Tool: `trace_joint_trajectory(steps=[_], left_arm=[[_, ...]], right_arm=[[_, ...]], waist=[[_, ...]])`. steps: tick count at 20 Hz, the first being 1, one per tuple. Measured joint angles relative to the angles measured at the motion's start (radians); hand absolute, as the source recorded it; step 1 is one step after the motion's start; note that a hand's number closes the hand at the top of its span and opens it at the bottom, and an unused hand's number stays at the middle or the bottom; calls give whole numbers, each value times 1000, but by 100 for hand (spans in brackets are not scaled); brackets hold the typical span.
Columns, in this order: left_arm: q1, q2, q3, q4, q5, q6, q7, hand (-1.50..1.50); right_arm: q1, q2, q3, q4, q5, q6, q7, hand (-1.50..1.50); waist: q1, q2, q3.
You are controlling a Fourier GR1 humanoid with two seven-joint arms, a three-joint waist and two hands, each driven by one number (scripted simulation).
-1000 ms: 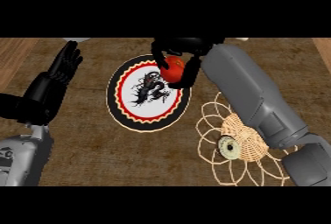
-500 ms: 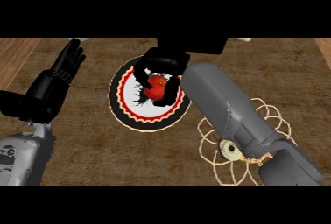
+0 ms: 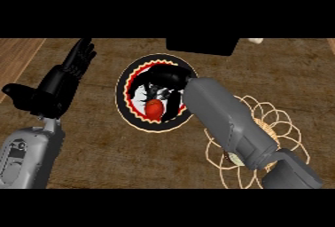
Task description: Pick the tomato from the placemat and place it in the plate
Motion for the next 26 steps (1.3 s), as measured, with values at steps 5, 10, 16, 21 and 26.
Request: trace_joint_trajectory(steps=[5,10,16,21,26], left_arm=[[-11,-2,5,11,5,-7,-3,0],[-15,-5,5,22,-2,-6,-11,0],[2,0,15,12,-5,-3,-8,0],[8,7,26,-3,2,-7,-4,0],[15,10,28,-15,2,-12,-8,0]], right_arm=[[38,1,6,-51,-128,40,13,-150],[26,1,-43,-48,-282,91,41,-150],[-43,1,-138,51,-413,175,67,-150],[-102,-29,-212,148,-469,227,74,-150],[-126,-97,-251,201,-489,267,66,-150]], waist=[[8,0,0],[6,1,1],[-12,1,1],[-19,5,1],[-13,16,2]])
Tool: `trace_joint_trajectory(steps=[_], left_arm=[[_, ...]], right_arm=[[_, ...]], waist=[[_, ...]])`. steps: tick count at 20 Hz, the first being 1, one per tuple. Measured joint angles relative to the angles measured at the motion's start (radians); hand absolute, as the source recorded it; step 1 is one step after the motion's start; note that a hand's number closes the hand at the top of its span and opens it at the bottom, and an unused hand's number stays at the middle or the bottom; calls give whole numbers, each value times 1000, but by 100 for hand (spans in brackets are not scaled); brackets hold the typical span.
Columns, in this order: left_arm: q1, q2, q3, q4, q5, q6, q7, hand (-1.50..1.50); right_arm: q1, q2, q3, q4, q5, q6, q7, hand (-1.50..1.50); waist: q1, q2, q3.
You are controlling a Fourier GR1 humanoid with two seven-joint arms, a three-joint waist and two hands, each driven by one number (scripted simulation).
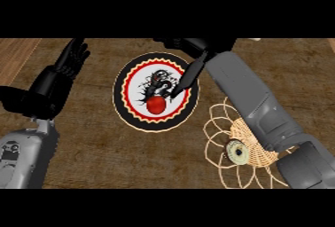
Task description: Pick the tomato from the placemat and place it in the plate
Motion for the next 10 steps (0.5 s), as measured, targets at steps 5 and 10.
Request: trace_joint_trajectory(steps=[5,10], left_arm=[[-7,-2,-1,-11,6,-5,4,0],[-4,-12,-14,-21,-4,-1,-1,0]], right_arm=[[-11,-84,-8,10,3,27,-4,-150],[-6,-151,-7,9,12,42,-5,-150]], waist=[[12,11,1],[27,22,3]])
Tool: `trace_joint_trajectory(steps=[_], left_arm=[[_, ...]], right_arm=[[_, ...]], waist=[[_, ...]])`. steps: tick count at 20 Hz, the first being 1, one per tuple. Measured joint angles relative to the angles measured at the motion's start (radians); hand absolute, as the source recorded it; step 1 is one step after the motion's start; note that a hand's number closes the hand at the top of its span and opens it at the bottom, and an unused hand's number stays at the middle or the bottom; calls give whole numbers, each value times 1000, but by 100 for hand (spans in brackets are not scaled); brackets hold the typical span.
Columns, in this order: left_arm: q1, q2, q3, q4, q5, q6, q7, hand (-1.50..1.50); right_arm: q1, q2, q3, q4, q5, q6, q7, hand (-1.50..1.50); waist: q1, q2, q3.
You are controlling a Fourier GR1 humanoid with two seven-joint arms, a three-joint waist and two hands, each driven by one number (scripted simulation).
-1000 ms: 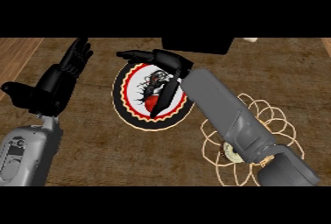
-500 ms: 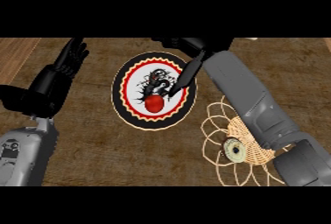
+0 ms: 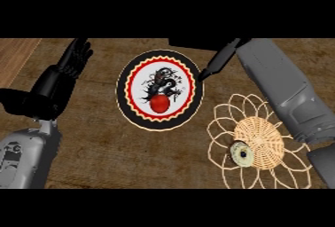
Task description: Pick the tomato from the placemat and place it in the plate
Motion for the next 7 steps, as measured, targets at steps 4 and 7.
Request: trace_joint_trajectory(steps=[4,7], left_arm=[[-8,-6,-6,-4,-2,1,-2,0],[-10,-1,-5,-5,-3,-5,-3,0]], right_arm=[[6,-42,5,-8,9,6,-1,-150],[9,-70,2,-17,10,1,-9,-150]], waist=[[8,7,1],[16,11,2]])
